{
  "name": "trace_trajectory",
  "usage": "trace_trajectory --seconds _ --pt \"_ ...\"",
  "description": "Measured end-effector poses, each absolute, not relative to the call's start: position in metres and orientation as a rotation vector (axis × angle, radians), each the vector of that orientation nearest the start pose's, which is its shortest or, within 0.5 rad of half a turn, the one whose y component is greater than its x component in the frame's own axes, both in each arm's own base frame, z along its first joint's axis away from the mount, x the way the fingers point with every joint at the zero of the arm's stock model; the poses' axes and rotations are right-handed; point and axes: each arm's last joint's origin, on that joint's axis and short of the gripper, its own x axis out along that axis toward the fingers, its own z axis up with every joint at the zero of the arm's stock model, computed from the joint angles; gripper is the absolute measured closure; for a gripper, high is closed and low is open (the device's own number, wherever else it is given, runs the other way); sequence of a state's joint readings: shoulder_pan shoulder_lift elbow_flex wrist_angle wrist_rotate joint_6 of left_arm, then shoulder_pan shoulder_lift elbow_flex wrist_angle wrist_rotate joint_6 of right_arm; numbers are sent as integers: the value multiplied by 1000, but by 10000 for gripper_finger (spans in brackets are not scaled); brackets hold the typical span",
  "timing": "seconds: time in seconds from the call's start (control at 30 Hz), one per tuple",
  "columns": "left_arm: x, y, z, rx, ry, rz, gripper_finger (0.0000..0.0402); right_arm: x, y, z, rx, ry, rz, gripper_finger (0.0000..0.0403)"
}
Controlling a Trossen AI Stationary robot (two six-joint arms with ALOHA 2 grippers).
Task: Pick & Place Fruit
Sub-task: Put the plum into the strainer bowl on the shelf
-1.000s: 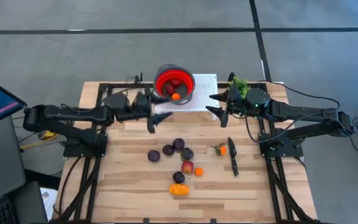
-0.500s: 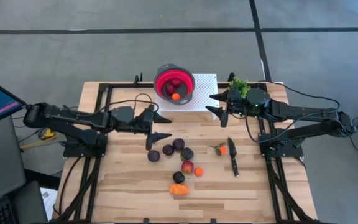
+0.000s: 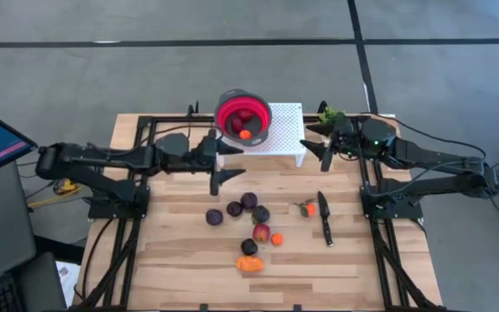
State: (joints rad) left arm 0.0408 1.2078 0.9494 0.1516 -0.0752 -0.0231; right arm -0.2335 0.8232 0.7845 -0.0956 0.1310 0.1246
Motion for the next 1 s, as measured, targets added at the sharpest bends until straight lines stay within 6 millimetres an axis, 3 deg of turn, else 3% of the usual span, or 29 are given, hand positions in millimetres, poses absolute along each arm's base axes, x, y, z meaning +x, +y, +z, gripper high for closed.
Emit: trace_trajectory --seconds 0.23,0.47,0.83,1.0 --pt "275 12 315 -30 323 117 128 179 -46 329 132 165 -370 143" --pt "267 -6 294 -26 554 64 128 191 -47 320 134 222 -366 143" --pt "256 -24 279 8 719 16 128 219 -53 294 174 342 -374 143" --pt "252 -24 262 13 776 28 128 222 -48 293 181 351 -231 143"
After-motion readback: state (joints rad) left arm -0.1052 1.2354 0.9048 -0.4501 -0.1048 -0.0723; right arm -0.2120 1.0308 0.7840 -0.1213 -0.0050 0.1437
